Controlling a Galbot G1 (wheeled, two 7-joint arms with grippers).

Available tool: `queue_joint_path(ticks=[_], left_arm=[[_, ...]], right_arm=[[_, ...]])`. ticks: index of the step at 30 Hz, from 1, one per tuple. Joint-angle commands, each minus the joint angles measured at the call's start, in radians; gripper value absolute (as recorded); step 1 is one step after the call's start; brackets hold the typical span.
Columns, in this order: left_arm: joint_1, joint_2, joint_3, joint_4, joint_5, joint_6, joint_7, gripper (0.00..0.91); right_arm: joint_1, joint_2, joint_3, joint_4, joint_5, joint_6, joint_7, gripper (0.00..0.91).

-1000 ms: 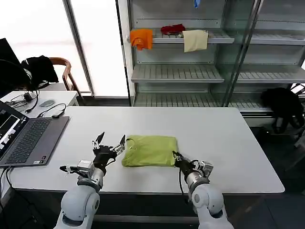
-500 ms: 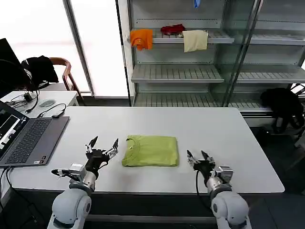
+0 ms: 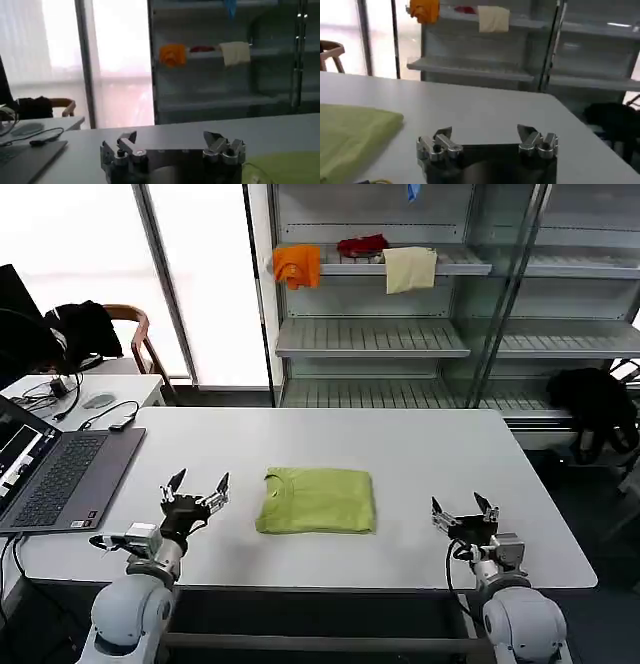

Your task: Fold and organize the clothes.

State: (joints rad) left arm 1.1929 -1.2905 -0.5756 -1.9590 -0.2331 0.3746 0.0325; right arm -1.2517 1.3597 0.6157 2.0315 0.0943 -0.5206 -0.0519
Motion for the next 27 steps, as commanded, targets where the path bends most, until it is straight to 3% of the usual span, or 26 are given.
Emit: queue_joint_path(ticks=[1,8,12,20,27], left_arm=[[-0.005,0.014,-0.014,0.029,-0.011,0.010,-0.009,0.907],[-0.001,0.019,-0.014,0.031,-0.033,0.003,-0.016,0.907],[-0.002,0.020,-0.015,0.034,-0.066,0.003,-0.013,0.907],[-0.003,0.009,-0.006,0.042,-0.090,-0.004,-0.012,0.907],[-0.004,-0.001,-0.001,0.044,-0.122,0.009,-0.006,0.907]], right_arm=[[-0.013,-0.045,0.025,0.010,-0.109,-0.033,-0.029,0.907],[0.004,-0.054,0.032,-0.036,-0.103,-0.020,-0.035,0.907],[0.009,-0.062,0.043,-0.037,-0.082,0.025,-0.070,0.907],[0.015,-0.074,0.051,-0.040,-0.028,0.029,-0.098,0.907],[0.022,-0.075,0.046,-0.053,-0.011,0.011,-0.080,0.907]])
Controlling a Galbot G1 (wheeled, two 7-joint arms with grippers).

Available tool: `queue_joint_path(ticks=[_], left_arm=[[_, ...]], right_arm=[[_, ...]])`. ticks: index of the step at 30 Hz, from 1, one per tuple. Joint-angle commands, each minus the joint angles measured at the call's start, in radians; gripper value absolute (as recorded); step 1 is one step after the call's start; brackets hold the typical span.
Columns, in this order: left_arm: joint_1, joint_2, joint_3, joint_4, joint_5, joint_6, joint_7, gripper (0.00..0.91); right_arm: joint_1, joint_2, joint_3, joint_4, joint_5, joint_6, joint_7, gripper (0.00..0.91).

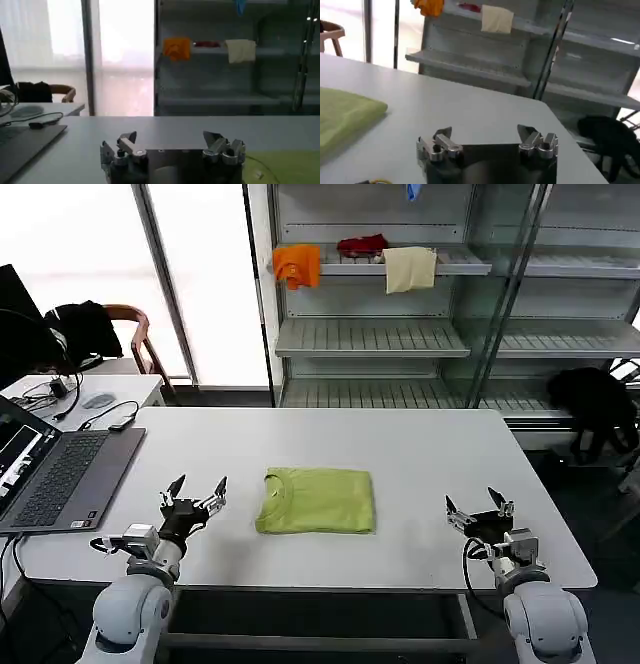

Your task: Fold and organize the clothes.

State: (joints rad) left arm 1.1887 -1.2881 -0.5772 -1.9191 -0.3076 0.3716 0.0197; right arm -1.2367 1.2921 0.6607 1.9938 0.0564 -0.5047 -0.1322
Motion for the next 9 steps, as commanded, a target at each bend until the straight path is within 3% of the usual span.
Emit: queue_joint_path(ticks=[1,9], left_arm=[[-0.001,-0.003,0.001,0.006,-0.050,0.011,0.006,0.907],[0.005,0.000,-0.002,0.006,-0.068,0.005,0.000,0.907]], right_arm=[[0.008,-0.007,-0.001,-0.014,0.029,-0.009,0.003,0.907],[0.011,0.005,-0.030,-0.004,0.028,-0.040,0.019,0.907]])
